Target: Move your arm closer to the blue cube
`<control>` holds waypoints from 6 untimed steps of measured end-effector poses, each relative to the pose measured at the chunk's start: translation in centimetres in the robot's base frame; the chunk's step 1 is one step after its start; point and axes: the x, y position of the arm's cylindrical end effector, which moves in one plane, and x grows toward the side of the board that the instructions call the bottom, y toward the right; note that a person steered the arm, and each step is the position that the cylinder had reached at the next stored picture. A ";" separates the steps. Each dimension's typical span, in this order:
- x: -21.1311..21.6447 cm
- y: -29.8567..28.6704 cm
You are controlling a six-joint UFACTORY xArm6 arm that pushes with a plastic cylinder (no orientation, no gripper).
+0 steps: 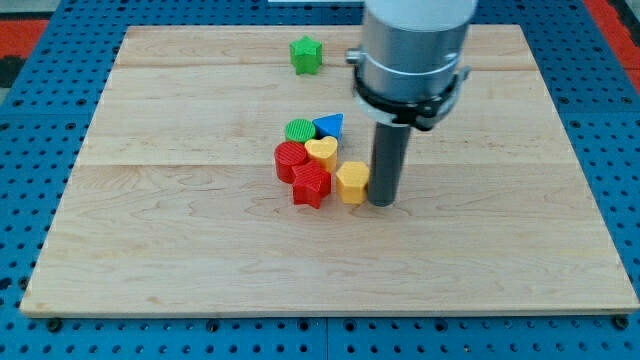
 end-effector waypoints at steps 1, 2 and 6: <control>0.1 -0.6; 0.7 2.1; -18.7 8.8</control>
